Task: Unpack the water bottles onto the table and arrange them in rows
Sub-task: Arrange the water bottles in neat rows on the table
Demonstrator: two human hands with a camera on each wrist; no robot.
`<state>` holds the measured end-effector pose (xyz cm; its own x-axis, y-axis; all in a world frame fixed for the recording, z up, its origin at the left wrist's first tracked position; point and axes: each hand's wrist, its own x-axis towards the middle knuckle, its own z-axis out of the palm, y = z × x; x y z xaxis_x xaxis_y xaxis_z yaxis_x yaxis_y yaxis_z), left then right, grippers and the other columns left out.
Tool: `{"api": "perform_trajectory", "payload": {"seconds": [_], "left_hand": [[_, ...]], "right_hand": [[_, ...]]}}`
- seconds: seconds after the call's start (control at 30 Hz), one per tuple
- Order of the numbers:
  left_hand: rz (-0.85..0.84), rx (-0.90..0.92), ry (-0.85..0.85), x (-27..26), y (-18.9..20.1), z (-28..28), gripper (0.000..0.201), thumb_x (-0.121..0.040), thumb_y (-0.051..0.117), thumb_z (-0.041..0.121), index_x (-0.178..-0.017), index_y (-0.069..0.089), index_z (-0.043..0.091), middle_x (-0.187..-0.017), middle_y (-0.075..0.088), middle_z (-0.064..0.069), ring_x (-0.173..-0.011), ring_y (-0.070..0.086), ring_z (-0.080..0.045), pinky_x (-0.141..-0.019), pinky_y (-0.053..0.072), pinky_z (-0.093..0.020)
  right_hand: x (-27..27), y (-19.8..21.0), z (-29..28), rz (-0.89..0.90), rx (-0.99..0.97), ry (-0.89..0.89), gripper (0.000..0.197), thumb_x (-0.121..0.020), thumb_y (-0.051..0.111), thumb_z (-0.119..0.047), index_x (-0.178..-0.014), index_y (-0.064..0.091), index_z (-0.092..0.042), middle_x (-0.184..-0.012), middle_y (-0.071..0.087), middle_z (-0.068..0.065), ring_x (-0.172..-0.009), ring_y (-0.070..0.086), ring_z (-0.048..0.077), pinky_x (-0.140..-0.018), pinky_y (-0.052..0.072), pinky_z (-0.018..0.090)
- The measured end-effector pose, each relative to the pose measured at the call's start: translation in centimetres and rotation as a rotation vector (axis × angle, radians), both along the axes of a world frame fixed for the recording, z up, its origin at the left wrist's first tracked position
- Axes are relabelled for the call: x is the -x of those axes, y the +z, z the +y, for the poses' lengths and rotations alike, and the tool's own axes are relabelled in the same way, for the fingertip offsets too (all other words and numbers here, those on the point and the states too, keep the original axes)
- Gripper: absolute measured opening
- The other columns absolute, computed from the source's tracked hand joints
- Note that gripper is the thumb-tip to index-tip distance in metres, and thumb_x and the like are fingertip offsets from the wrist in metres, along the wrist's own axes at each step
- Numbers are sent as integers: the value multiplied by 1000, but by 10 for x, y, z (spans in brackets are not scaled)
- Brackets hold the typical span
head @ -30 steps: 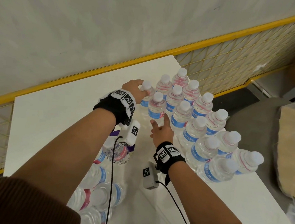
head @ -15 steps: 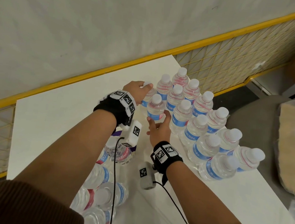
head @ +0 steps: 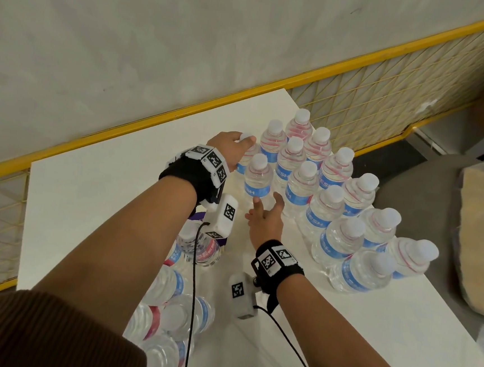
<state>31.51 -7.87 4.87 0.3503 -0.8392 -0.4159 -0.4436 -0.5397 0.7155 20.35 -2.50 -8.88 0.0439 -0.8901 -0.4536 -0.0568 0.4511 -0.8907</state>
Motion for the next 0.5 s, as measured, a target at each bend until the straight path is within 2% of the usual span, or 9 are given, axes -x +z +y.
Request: {"api": "perform_trajectory", "payload": {"seconds": [0.07, 0.13, 0.17, 0.23, 0.33, 0.43, 0.5], "left_hand": [[92, -11, 45, 2, 0, 0, 47, -95, 46, 46, -133, 49, 21, -129, 55, -9, -103, 63, -36, -92, 53, -47], [152, -17, 71, 4, -1, -1, 49, -96, 43, 46, -137, 43, 21, -135, 50, -8, -110, 60, -37, -94, 52, -47], [177, -20, 72, 4, -2, -1, 50, -96, 41, 47, -138, 41, 21, -138, 48, -7, -114, 58, -36, -95, 52, -47], [248, -22, 84, 4, -3, -2, 55, -96, 38, 52, -140, 36, 20, -142, 45, -11, -121, 54, -35, -95, 51, -48], [354, -57, 173, 1, -5, -2, 63, -95, 35, 55, -142, 35, 13, -142, 45, -15, -124, 52, -35, -94, 51, -43], [482, -96, 264, 0, -5, 1, 59, -96, 36, 53, -141, 36, 14, -140, 47, -15, -124, 53, -33, -94, 47, -39], [522, -102, 292, 0, -5, 2, 56, -96, 37, 52, -140, 36, 17, -140, 48, -14, -124, 53, -32, -98, 44, -38]], "right_hand": [[-2, -2, 1, -14, 2, 13, 58, -94, 51, -41, -142, 22, -27, -97, 66, 8, -85, 65, 16, -90, 52, 38], [-2, -1, 3, -70, -46, -13, 51, -91, 56, -40, -134, 33, -23, -88, 65, 5, -88, 66, 21, -91, 52, 42], [-1, 0, 2, -146, -114, -55, 45, -91, 57, -37, -128, 37, -19, -90, 64, 7, -89, 65, 23, -90, 53, 41], [6, 4, 3, -438, -330, -159, 34, -95, 53, -33, -119, 42, -12, -99, 62, 15, -89, 64, 26, -82, 54, 37], [16, 10, 6, -858, -571, -266, 33, -99, 44, -30, -122, 42, -5, -101, 61, 24, -81, 68, 33, -73, 57, 41], [18, 8, 5, -1008, -589, -313, 30, -99, 43, -27, -118, 42, -4, -99, 62, 28, -71, 71, 36, -66, 58, 45], [19, 11, 4, -1062, -563, -327, 24, -99, 45, -24, -112, 43, -5, -102, 62, 29, -76, 71, 37, -71, 57, 46]]}}
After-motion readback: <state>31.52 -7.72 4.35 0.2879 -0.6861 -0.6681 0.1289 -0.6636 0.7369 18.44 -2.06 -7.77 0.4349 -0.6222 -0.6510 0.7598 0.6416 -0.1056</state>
